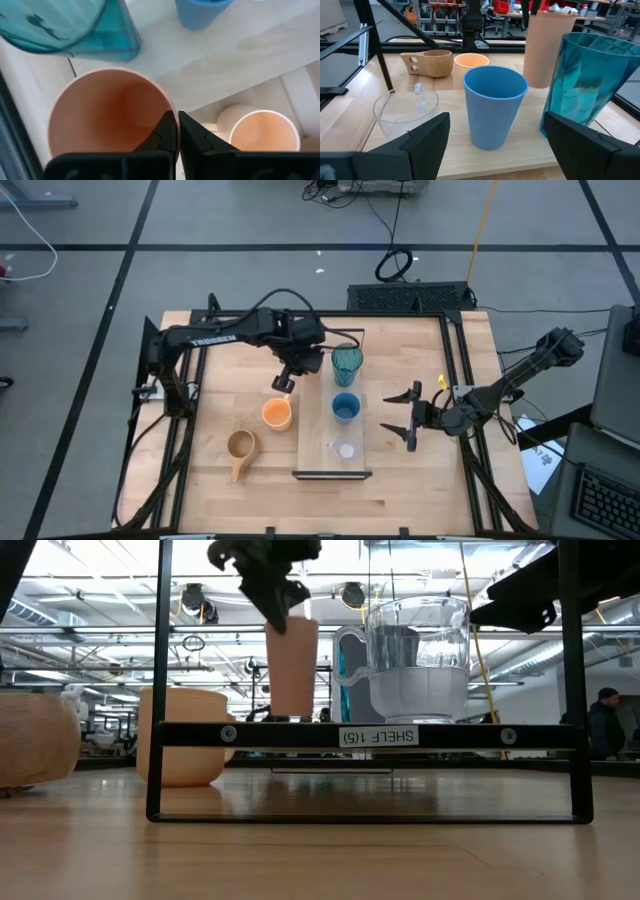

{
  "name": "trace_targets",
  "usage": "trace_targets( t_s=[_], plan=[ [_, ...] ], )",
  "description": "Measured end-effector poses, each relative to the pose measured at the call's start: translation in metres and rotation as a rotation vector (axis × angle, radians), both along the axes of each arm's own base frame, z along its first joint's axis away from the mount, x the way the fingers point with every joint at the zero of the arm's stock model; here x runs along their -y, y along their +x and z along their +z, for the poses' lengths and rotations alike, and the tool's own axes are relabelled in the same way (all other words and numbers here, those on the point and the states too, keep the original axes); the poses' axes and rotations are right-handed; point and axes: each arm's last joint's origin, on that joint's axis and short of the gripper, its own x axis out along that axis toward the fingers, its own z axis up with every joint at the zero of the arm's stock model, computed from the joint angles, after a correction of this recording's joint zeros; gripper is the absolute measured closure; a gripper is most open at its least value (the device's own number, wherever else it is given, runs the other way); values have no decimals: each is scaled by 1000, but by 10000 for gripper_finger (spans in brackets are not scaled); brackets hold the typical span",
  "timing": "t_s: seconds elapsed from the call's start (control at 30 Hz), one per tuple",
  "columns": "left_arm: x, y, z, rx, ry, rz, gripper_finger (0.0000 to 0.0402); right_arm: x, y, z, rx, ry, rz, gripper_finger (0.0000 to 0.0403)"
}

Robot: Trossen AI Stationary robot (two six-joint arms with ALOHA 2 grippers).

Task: Stack small to large cups/mugs on shelf
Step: Put the orange cup on the shelf

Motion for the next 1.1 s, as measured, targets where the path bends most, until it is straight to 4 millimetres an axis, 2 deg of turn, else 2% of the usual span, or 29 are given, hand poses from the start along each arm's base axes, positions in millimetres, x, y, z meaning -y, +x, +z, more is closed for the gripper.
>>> trace_targets(
  t_s=[0.1, 0.33, 0.87, 1.1],
  plan=[
    [-3, 0, -11, -15, -1, 3, 398, -1, 0, 0, 2, 1, 5, 92],
    [-15, 2, -24, 15, 10, 28, 398, -1, 0, 0, 4, 1, 3, 92],
    [-20, 3, -28, 16, 17, 16, 384, -1, 0, 1, 7, -1, 3, 92],
    [-19, 5, -28, 31, 20, 12, 397, -1, 0, 1, 10, -2, 3, 92]
  ],
)
